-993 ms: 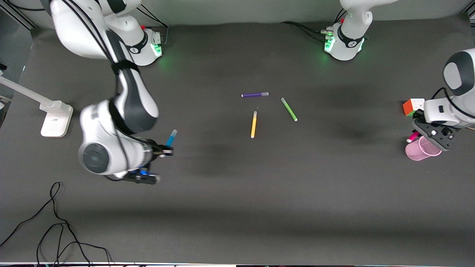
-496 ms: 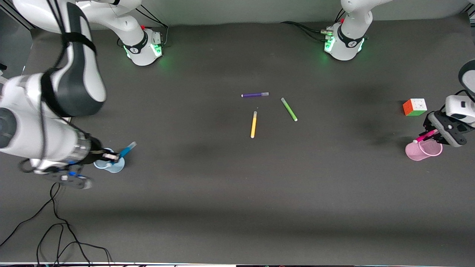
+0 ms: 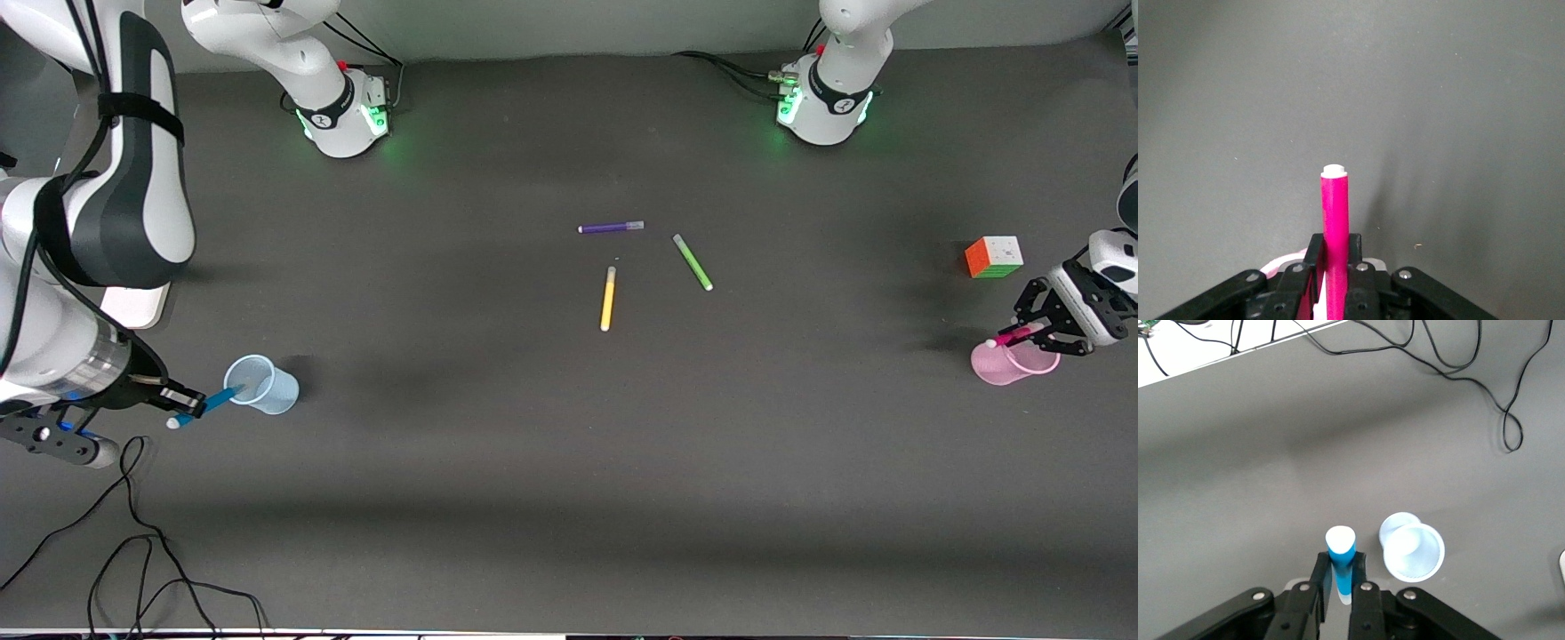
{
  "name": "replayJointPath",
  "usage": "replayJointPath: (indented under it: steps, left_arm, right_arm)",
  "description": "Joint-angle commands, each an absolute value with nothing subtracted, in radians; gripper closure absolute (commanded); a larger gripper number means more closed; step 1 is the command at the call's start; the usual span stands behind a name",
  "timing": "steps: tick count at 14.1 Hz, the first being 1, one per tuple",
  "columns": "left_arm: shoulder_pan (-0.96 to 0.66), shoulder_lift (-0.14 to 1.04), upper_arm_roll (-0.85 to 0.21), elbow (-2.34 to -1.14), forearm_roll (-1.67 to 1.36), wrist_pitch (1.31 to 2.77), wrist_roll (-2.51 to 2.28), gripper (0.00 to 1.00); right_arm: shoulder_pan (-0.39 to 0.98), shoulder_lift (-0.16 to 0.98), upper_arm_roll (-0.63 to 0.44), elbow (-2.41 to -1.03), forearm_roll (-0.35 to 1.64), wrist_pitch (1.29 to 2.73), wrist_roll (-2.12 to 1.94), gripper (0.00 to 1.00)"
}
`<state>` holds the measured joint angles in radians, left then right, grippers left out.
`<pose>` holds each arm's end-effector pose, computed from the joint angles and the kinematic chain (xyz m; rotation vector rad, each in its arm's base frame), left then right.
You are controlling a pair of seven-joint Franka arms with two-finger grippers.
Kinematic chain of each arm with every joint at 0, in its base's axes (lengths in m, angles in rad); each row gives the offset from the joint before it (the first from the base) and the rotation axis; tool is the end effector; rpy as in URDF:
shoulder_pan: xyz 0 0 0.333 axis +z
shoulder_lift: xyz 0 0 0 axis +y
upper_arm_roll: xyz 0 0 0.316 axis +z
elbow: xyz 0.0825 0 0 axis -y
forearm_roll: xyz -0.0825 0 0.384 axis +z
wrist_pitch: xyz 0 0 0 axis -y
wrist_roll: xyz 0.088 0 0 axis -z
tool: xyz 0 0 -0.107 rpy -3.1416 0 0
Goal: Place pink and blue markers in matching cups
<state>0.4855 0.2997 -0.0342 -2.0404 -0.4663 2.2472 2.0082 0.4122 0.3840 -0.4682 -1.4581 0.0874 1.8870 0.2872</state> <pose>0.5320 0.2442 0.2904 2.3580 -1.6899 0.4505 0.6747 0.0160 0.4912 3.0226 -0.5034 0.1456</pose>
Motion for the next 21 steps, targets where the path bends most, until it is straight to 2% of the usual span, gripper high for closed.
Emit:
replayJointPath:
  steps: [1, 7, 11, 13, 14, 15, 16, 21]
  left_arm:
    - [0.489, 0.325, -0.041, -1.999, -0.502, 2.230, 2.071, 1.00]
    - [0.525, 0.408, -0.041, -1.928, -0.641, 2.139, 2.216, 1.00]
    - [0.525, 0.414, -0.040, -1.898, -0.635, 2.109, 2.215, 1.00]
    - [0.525, 0.416, -0.040, -1.875, -0.630, 2.080, 2.215, 0.80]
    - [0.525, 0.416, -0.040, -1.865, -0.630, 2.080, 2.214, 0.77]
    - [0.525, 0.416, -0.040, -1.859, -0.630, 2.079, 2.214, 0.45]
    - [0.525, 0.416, -0.040, -1.855, -0.630, 2.077, 2.217, 0.00]
    - [0.525, 0.417, -0.038, -1.853, -0.629, 2.075, 2.217, 0.00]
  right_arm:
    - [0.431, 0.284, -0.508, -1.601, 0.060, 1.985, 0.224, 1.00]
    - [0.433, 0.129, -0.511, -1.972, -0.014, 2.359, 0.222, 1.00]
    - [0.431, 0.124, -0.517, -2.103, -0.021, 2.546, 0.200, 1.00]
    - [0.431, 0.130, -0.529, -2.173, -0.021, 2.647, 0.166, 1.00]
    - [0.431, 0.133, -0.535, -2.199, -0.021, 2.677, 0.146, 1.00]
    - [0.431, 0.140, -0.540, -2.207, -0.021, 2.683, 0.137, 1.00]
    - [0.431, 0.146, -0.540, -2.210, -0.021, 2.683, 0.135, 1.00]
    - [0.436, 0.176, -0.540, -2.224, -0.029, 2.695, 0.133, 1.00]
